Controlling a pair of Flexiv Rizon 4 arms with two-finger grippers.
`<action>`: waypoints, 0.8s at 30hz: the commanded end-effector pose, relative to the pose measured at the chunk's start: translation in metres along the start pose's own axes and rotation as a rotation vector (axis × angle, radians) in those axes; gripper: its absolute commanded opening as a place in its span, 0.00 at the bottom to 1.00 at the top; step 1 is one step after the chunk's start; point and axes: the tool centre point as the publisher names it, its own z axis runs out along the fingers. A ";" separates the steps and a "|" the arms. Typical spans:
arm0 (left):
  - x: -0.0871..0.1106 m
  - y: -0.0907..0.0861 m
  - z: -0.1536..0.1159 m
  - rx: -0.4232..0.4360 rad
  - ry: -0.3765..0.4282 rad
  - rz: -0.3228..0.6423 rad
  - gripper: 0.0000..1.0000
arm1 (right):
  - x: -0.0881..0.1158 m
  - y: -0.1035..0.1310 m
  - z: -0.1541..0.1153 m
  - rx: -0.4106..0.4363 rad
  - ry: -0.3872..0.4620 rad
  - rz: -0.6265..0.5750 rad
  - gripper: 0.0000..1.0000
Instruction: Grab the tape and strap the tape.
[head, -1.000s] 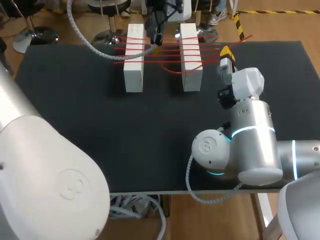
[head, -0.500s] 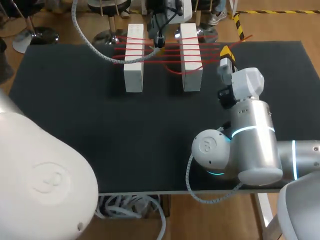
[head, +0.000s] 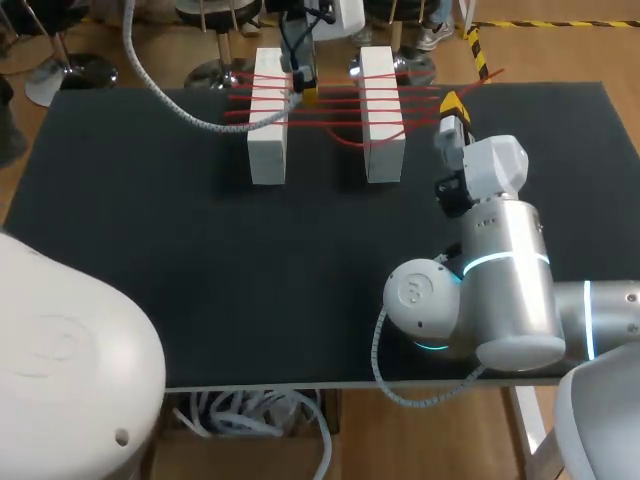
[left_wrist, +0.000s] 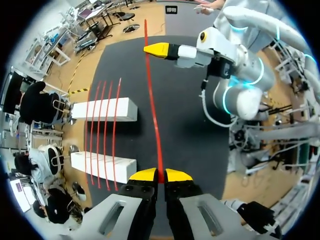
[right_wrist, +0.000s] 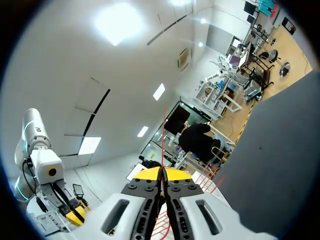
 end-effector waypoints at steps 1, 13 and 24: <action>-0.003 0.001 0.003 0.018 0.012 0.005 0.00 | 0.002 0.001 0.000 0.002 -0.005 -0.001 0.00; -0.006 -0.002 0.004 0.016 0.036 0.015 0.00 | 0.002 0.001 0.000 0.002 -0.005 -0.001 0.00; -0.006 -0.002 0.004 0.016 0.036 0.015 0.00 | 0.002 0.001 0.000 0.002 -0.005 -0.001 0.00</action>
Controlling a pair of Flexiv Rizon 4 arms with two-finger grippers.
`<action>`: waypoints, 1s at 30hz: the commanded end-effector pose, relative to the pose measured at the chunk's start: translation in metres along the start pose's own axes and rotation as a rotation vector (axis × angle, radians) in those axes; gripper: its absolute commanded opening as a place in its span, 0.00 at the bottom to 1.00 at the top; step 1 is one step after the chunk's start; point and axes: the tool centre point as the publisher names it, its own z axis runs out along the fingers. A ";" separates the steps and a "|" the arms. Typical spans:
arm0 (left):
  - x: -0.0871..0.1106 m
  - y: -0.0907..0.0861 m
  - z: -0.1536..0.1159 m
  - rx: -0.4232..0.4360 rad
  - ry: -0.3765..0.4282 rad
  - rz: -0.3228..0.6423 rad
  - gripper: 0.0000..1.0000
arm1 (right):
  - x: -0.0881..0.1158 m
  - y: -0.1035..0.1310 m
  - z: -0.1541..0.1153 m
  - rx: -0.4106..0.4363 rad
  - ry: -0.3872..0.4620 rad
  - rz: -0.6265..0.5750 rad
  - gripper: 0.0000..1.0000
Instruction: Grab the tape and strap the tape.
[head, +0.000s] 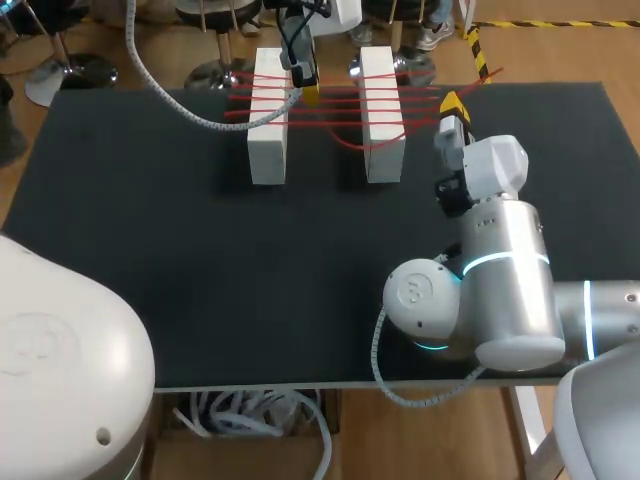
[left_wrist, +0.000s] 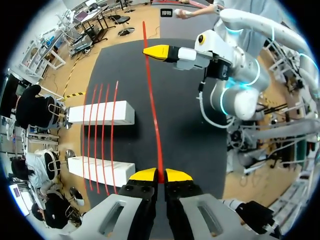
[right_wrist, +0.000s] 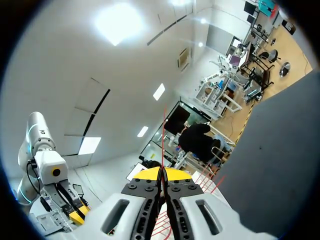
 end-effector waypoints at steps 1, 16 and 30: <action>0.000 0.000 0.000 -0.001 0.000 0.000 0.00 | 0.002 0.001 0.000 0.002 -0.004 -0.001 0.00; 0.000 0.000 0.000 -0.001 0.000 0.000 0.00 | 0.003 0.007 0.008 0.018 -0.028 -0.312 0.00; 0.000 0.000 0.000 -0.001 0.000 0.000 0.00 | 0.016 0.005 0.003 0.055 0.127 -0.865 0.00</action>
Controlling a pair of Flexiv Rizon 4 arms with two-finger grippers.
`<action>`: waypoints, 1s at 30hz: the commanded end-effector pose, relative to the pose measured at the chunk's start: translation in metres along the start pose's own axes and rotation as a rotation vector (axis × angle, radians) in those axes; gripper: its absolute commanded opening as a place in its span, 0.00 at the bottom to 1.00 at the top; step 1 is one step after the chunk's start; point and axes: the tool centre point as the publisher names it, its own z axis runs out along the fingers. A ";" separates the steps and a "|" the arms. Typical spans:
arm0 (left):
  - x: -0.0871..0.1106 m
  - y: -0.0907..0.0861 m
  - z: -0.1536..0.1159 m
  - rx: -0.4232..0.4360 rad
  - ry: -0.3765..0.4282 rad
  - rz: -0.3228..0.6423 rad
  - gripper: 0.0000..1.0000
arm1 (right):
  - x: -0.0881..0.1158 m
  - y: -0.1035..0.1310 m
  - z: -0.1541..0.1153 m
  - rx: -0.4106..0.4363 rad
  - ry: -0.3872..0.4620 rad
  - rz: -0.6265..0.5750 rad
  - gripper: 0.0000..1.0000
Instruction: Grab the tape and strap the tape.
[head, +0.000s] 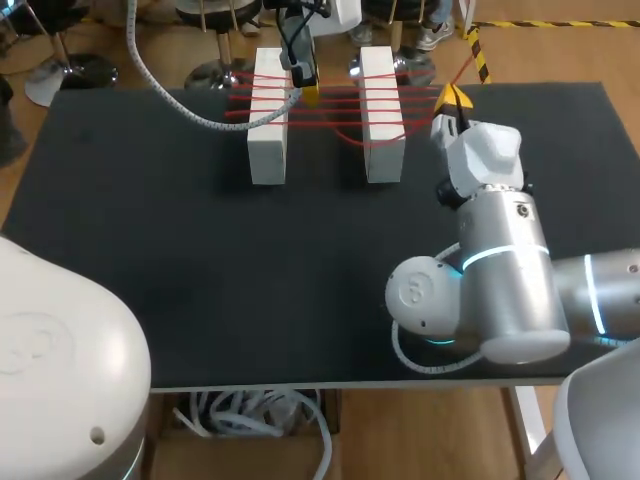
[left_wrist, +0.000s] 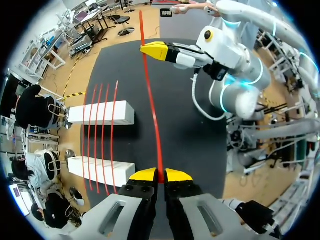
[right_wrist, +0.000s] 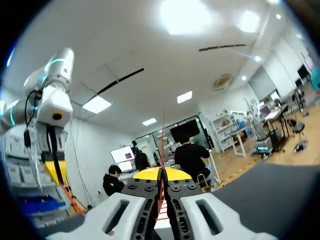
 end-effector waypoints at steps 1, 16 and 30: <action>0.000 0.000 0.000 -0.003 0.001 0.000 0.00 | 0.000 0.006 -0.001 0.052 0.056 -0.313 0.00; 0.000 0.000 0.000 -0.003 0.001 0.000 0.00 | 0.004 0.013 -0.013 0.266 -0.085 -0.436 0.00; 0.000 0.000 0.000 -0.003 0.001 0.000 0.00 | 0.004 0.013 -0.013 0.266 -0.085 -0.436 0.00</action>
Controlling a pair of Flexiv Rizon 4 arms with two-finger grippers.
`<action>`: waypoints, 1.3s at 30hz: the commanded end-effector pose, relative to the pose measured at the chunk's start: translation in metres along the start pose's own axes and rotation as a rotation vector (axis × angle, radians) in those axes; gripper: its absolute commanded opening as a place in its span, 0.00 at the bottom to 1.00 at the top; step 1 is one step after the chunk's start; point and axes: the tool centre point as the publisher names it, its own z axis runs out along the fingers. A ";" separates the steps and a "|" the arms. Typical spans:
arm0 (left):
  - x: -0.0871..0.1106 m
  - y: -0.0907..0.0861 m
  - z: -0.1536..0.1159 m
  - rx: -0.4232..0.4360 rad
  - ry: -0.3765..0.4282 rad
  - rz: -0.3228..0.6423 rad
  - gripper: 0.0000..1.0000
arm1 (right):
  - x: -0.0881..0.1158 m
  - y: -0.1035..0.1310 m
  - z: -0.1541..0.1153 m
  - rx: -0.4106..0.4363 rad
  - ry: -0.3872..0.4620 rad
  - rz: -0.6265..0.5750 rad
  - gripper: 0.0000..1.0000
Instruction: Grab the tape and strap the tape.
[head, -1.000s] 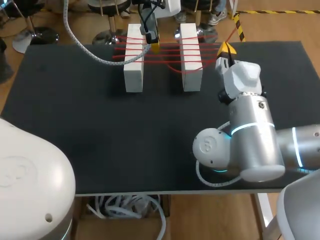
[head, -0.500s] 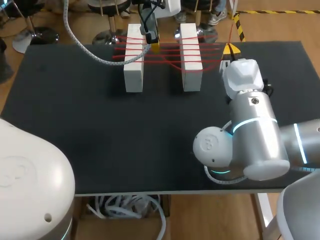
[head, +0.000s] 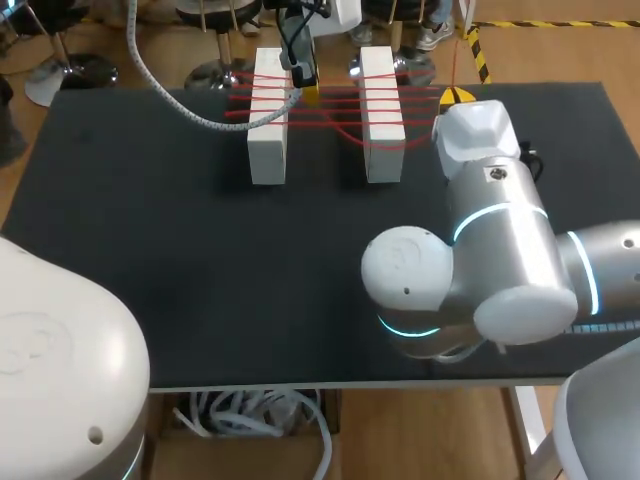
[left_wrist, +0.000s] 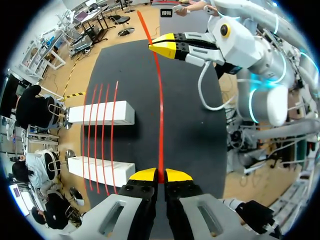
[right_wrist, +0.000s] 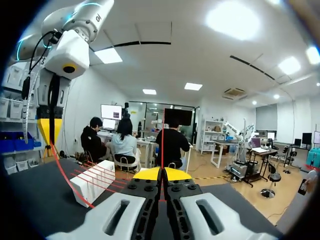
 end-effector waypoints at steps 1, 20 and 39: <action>0.000 0.000 0.000 -0.003 0.001 0.000 0.00 | 0.000 0.004 0.000 0.030 0.000 0.000 0.00; 0.000 0.000 0.000 -0.003 0.001 0.000 0.00 | -0.006 0.008 0.004 -0.033 -0.258 -0.452 0.00; 0.000 0.000 0.000 -0.003 0.001 0.000 0.00 | -0.019 0.018 -0.013 -0.045 -0.091 -0.889 0.00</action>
